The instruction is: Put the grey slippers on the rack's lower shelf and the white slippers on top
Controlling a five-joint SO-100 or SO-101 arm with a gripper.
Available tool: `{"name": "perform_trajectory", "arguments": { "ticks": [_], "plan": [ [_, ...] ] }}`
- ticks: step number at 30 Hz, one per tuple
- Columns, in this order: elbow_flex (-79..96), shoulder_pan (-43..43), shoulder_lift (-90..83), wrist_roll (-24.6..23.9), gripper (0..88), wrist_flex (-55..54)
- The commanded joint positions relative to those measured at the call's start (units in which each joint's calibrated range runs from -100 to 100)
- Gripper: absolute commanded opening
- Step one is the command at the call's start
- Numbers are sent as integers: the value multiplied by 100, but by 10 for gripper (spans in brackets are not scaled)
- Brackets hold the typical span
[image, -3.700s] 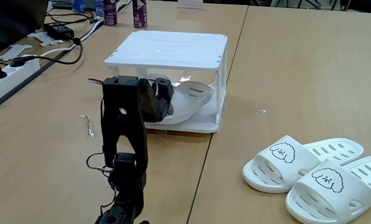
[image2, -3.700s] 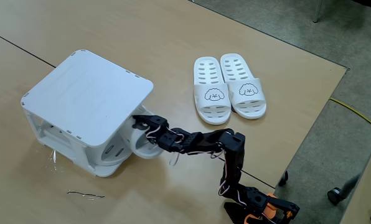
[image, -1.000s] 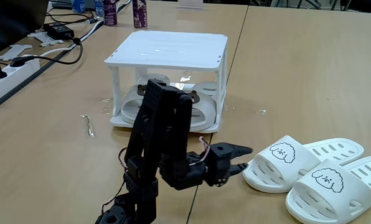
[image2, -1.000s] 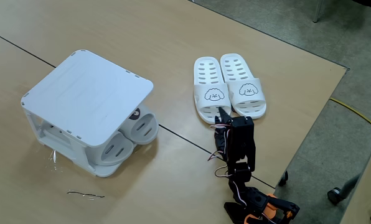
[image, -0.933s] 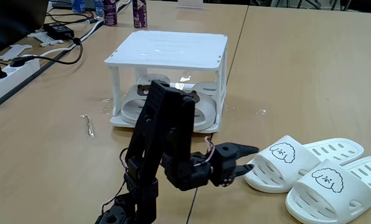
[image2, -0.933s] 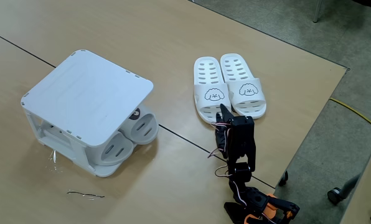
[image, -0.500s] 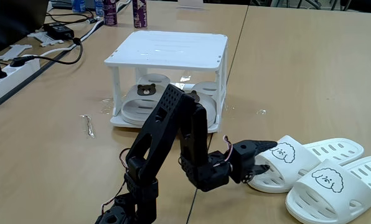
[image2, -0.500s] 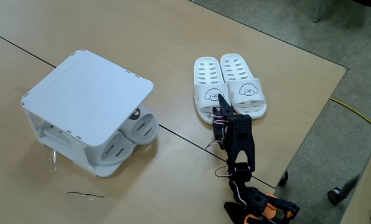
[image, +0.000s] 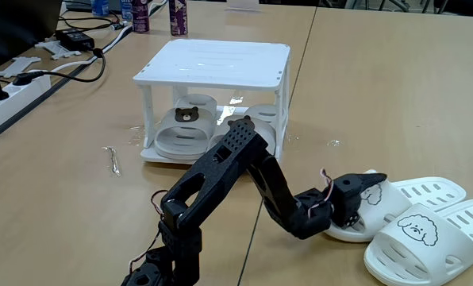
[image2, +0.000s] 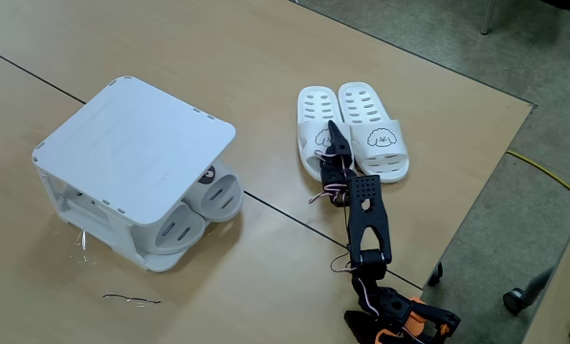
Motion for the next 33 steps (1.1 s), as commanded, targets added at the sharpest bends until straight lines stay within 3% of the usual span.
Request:
{"name": "perform_trajectory", "arguments": {
  "ticks": [1, 3, 9, 22, 24, 28, 33],
  "plan": [
    [-701, 6, -455, 42, 18, 250],
    [-683, 31, -976, 42, 7, 483],
    [-656, 122, -3745, 42, 7, 3382],
    [-701, 6, -8002, 42, 7, 7912],
    [-683, -290, -8440, 42, 7, 8378],
    [-620, -1745, -9197, 42, 7, 8913],
    [-114, -3447, -9357, 42, 7, 8965]
  ]
}}
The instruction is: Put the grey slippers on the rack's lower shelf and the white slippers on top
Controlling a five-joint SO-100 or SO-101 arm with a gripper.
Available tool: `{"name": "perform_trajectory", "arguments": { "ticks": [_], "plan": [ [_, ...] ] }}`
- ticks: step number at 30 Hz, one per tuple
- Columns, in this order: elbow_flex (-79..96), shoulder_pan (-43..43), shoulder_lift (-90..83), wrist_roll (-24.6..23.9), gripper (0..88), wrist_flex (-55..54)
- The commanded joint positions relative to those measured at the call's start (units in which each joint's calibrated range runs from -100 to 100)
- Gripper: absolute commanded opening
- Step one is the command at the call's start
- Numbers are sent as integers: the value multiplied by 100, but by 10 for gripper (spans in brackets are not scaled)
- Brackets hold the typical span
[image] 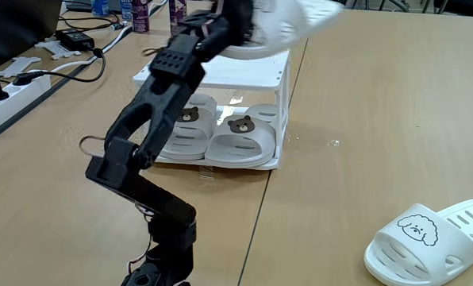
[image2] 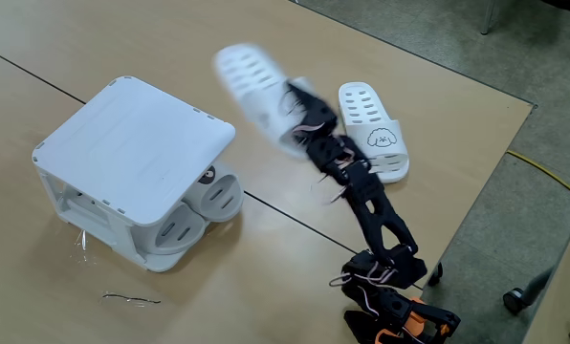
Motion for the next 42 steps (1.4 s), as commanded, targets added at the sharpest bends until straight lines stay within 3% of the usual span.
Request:
{"name": "perform_trajectory", "arguments": {
  "ticks": [1, 8, 13, 24, 40, 42],
  "plan": [
    [-25, -1203, -267, 42, 7, 3],
    [156, -3209, 19, 42, 7, -5],
    [-1026, -3736, 1391, 42, 7, -31],
    [-5834, -3094, 5471, 42, 7, -40],
    [-10291, -2510, 9645, 42, 15, -57],
    [-10552, -2510, 9821, 42, 57, -57]
  ]
}}
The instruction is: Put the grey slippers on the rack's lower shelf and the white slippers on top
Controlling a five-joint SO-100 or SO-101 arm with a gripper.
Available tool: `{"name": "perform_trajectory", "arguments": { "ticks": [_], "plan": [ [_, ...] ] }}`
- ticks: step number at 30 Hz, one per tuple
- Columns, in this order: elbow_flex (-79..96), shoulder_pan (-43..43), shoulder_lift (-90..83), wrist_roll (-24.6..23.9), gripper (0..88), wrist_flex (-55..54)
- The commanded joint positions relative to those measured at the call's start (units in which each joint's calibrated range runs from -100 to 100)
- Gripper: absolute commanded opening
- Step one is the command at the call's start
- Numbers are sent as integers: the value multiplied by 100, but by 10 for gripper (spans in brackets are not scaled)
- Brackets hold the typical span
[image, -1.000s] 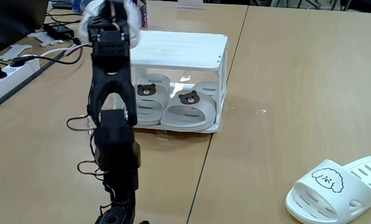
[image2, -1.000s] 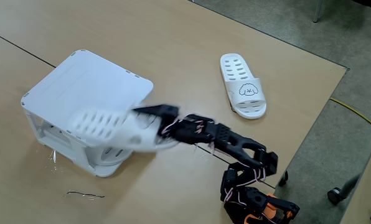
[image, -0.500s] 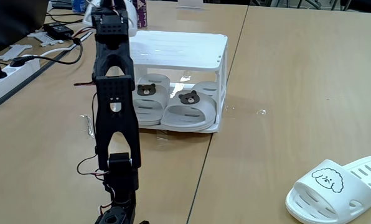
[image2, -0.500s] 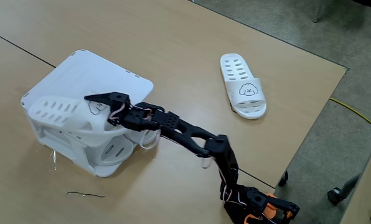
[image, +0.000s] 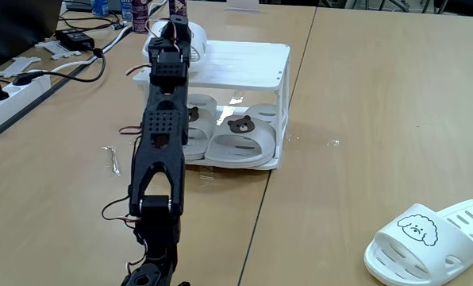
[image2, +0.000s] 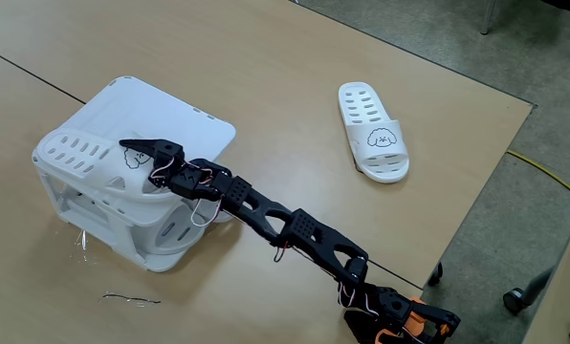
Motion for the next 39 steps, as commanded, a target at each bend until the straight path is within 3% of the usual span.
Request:
{"name": "perform_trajectory", "arguments": {
  "ticks": [1, 3, 5, 11, 21, 33, 39],
  "plan": [
    [-822, 90, 114, 42, 113, -49],
    [-840, 173, 106, 42, 230, -49],
    [-840, 230, 89, 42, 283, -49],
    [-272, 395, -500, 42, 285, -31],
    [2173, 378, -2435, 42, 283, -40],
    [6025, 395, -5043, 42, 283, -49],
    [8596, 403, -7231, 42, 282, -49]
  ]
}}
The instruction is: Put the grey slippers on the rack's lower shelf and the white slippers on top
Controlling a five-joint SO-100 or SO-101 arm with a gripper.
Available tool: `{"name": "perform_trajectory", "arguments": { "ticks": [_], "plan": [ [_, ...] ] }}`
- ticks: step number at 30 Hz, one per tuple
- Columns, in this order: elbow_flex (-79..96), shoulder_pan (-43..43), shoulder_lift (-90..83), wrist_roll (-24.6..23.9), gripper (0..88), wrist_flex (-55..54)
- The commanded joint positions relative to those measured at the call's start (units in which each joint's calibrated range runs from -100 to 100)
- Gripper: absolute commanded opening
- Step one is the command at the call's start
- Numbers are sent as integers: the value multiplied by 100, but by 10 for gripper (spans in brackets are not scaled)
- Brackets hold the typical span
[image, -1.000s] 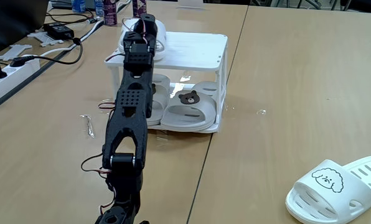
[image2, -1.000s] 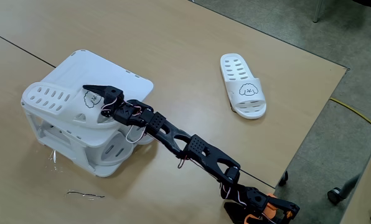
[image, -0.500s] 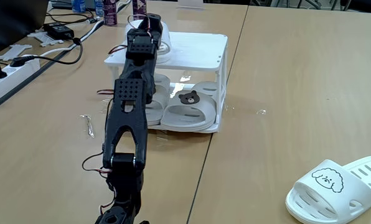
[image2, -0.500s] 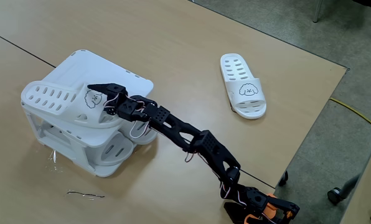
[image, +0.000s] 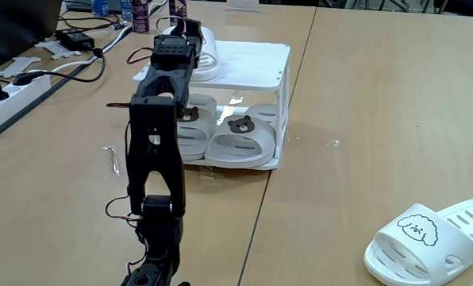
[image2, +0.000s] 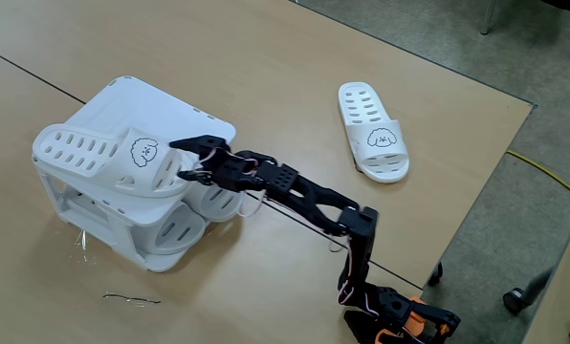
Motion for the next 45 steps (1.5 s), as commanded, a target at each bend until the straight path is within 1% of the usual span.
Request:
{"name": "perform_trajectory", "arguments": {
  "ticks": [1, 3, 7, 8, 9, 11, 14, 15, 16, 19, 24, 28, 30, 31, 34, 38, 39, 42, 45],
  "plan": [
    [1320, 36, -2184, 42, 279, -49],
    [1834, 36, -2966, 42, 222, -49],
    [3034, 44, -4582, 42, 38, -49],
    [3377, 52, -4952, 42, 8, -57],
    [3764, 69, -5322, 42, 5, -204],
    [4793, 348, -5852, 42, 6, -1101],
    [6660, 866, -6273, 42, 6, -3043],
    [7445, 1031, -6264, 42, 7, -3923],
    [7995, 1089, -6214, 42, 7, -4553],
    [9285, 1179, -5650, 42, 7, -6062],
    [10061, 1623, -3412, 42, 7, -8358],
    [10350, 2149, -1696, 42, 8, -9686],
    [10377, 2593, -896, 42, 8, -10195],
    [10386, 2972, -417, 42, 8, -10437],
    [10332, 3934, 341, 42, 12, -10747],
    [9935, 5283, 862, 42, 15, -10773],
    [9691, 5636, 1005, 42, 42, -10773],
    [9141, 6204, 1376, 42, 131, -10773],
    [8582, 6450, 1704, 42, 146, -10765]
  ]
}}
